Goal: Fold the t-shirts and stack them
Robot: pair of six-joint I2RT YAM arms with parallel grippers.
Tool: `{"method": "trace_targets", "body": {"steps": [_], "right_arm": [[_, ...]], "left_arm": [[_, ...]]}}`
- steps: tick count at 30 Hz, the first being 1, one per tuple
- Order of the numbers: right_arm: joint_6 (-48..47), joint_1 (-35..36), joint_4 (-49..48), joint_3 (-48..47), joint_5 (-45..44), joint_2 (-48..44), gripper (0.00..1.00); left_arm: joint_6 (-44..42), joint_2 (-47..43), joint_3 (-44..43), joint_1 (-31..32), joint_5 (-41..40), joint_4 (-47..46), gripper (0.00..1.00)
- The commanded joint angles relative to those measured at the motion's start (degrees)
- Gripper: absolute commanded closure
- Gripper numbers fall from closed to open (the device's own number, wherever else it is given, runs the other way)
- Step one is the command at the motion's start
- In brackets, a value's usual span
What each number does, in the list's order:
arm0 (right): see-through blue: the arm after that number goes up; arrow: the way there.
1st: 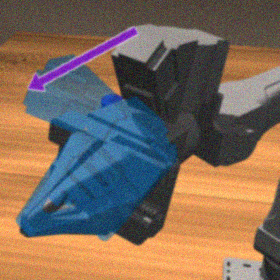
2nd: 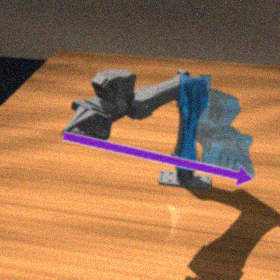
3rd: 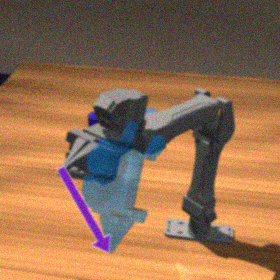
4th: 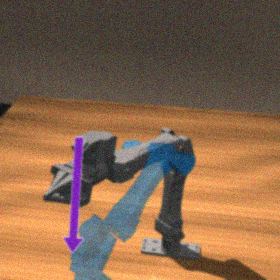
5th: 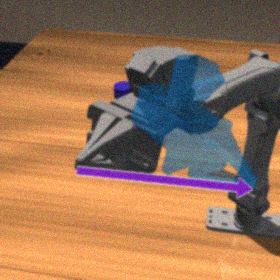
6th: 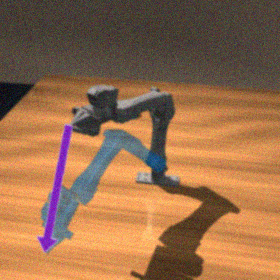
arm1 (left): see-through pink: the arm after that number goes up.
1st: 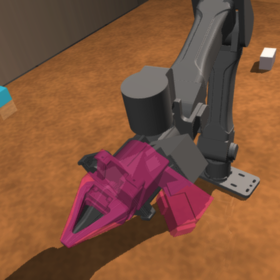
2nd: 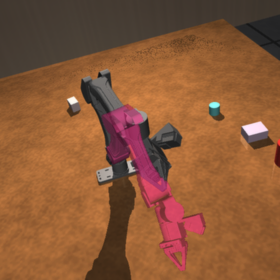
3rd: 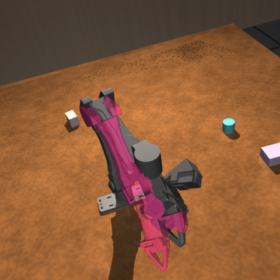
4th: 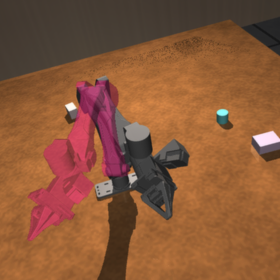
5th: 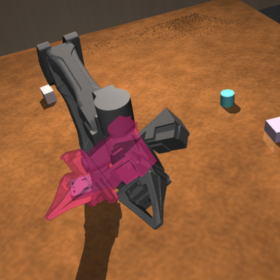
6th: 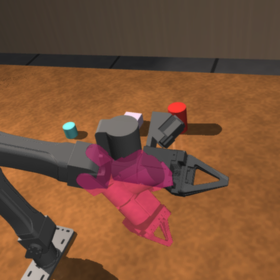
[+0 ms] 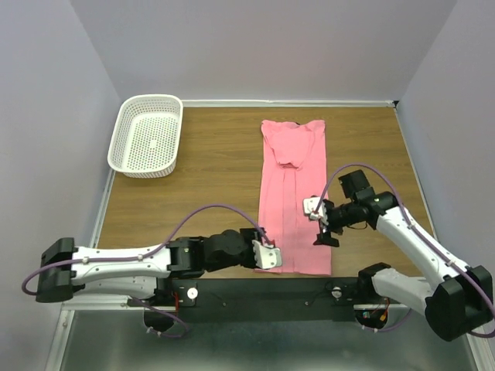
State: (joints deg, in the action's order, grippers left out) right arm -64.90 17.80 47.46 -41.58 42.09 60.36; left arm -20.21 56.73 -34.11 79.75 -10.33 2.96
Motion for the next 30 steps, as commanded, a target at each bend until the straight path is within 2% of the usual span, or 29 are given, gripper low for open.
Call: {"method": "trace_targets", "body": {"steps": [1, 2, 4, 5, 7, 8, 11, 14, 17, 20, 24, 30], "right_arm": [[-1.49, 9.33, 4.15, 2.9, -1.88, -2.25, 0.11], [0.37, 14.66, 1.0, 3.78, -3.92, -2.78, 0.12], [4.95, 20.31, -0.87, 5.37, -8.05, -3.49, 0.17], [8.01, 25.56, -2.1, 5.63, -11.9, -3.14, 0.2], [10.21, 30.51, -2.72, 6.25, -15.0, -2.09, 0.27], [12.41, 35.58, -3.16, 6.42, -18.32, -1.13, 0.29], [15.94, 45.34, -3.69, 7.21, -24.65, 2.11, 0.37], [20.07, 51.87, -3.69, 6.0, -29.32, 5.2, 0.45], [22.89, 54.44, -3.95, 5.72, -31.97, 7.93, 0.5], [24.47, 54.53, -4.39, 5.81, -34.42, 8.11, 0.49], [26.14, 54.53, -4.4, 5.81, -37.86, 8.02, 0.5], [26.58, 54.44, -6.41, 6.51, -36.9, 11.71, 0.5]], "left_arm": [[0.77, -18.43, 2.45, 0.24, -11.61, -6.46, 0.33], [1.74, -21.8, 3.25, 0.24, -12.95, -7.09, 0.32], [3.94, -31.09, 4.74, 0.24, -15.23, -8.31, 0.31], [5.43, -33.76, 6.32, 0.24, -15.6, -8.41, 0.31], [6.66, -38.25, 7.82, 0.24, -15.95, -7.45, 0.31], [6.93, -41.32, 8.96, 0.24, -15.78, -7.79, 0.31], [7.38, -42.23, 8.97, 0.24, -16.21, -8.85, 0.31], [7.11, -39.61, 8.97, 0.24, -15.26, -8.67, 0.31], [7.64, -36.09, 8.45, 0.24, -14.02, -8.06, 0.32], [7.64, -33.97, 8.18, 0.24, -13.4, -7.8, 0.32], [7.29, -33.7, 8.53, 0.24, -12.26, -8.15, 0.32], [7.37, -35.72, 8.36, 0.24, -12.0, -8.15, 0.32]]}}
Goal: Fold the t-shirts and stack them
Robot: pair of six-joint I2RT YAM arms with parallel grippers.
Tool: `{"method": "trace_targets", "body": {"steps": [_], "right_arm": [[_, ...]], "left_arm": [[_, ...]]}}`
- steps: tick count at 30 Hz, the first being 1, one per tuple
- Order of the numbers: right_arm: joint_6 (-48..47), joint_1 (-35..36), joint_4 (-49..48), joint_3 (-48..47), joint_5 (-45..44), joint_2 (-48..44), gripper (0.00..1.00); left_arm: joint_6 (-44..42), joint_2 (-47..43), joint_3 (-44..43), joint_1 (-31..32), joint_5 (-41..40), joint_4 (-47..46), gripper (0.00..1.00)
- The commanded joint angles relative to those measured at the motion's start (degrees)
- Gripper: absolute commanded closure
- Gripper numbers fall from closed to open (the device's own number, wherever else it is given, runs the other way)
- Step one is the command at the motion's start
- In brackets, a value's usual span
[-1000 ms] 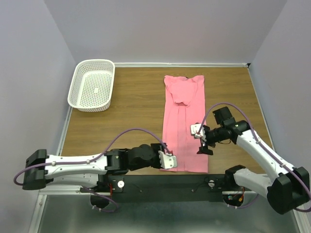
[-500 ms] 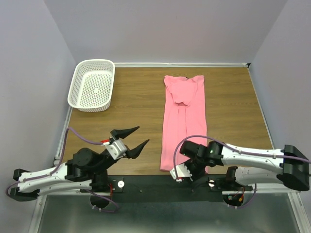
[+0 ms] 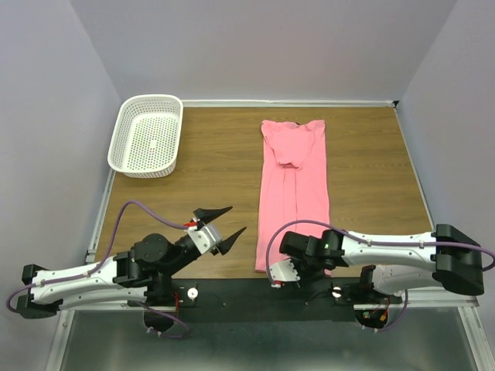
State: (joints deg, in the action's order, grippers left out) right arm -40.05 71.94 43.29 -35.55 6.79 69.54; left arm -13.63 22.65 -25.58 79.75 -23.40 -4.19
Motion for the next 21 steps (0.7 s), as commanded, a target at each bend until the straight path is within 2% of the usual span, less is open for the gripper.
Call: {"method": "trace_targets", "body": {"steps": [1, 5, 6, 7, 8, 10, 15, 17, 18, 21], "right_arm": [[1.82, 0.3, -2.59, 0.66, -1.6, 3.14, 0.5], [2.87, 0.3, -4.17, 1.53, -3.44, 5.87, 0.51], [3.66, 0.3, -4.7, 1.8, -4.4, 6.39, 0.58], [3.67, 0.3, -4.7, 1.8, -4.41, 6.4, 0.59], [3.84, 0.3, -4.7, 1.8, -4.59, 6.4, 0.66], [4.02, 0.3, -4.7, 1.71, -4.5, 6.4, 0.74], [4.63, 0.22, -4.7, 1.27, -4.24, 5.35, 0.8], [4.81, -0.66, -4.7, 1.01, -3.8, 4.39, 0.85], [4.81, -1.01, -4.62, 0.84, -3.54, 3.77, 0.95], [4.46, -3.73, -4.35, 0.66, -1.34, -0.44, 0.99]], "left_arm": [[0.8, -2.08, -0.17, 0.24, 0.99, -1.0, 0.32], [0.8, -5.5, 0.01, 0.24, 0.72, -1.44, 0.33], [0.71, -7.17, 0.27, 0.24, 0.98, -1.7, 0.33], [0.71, -7.19, 0.27, 0.24, 0.99, -1.7, 0.33], [0.79, -7.53, 0.45, 0.32, 1.33, -1.79, 0.33], [0.62, -7.45, 0.53, 0.24, 2.04, -1.97, 0.33], [-0.96, -3.59, 1.76, 0.24, 8.8, -3.02, 0.32], [-1.92, -1.22, 1.94, 0.24, 10.56, -3.02, 0.31], [-2.28, -0.6, 2.03, 0.24, 11.17, -3.02, 0.31], [-4.21, 0.11, 2.64, 0.24, 13.81, -3.28, 0.3]]}}
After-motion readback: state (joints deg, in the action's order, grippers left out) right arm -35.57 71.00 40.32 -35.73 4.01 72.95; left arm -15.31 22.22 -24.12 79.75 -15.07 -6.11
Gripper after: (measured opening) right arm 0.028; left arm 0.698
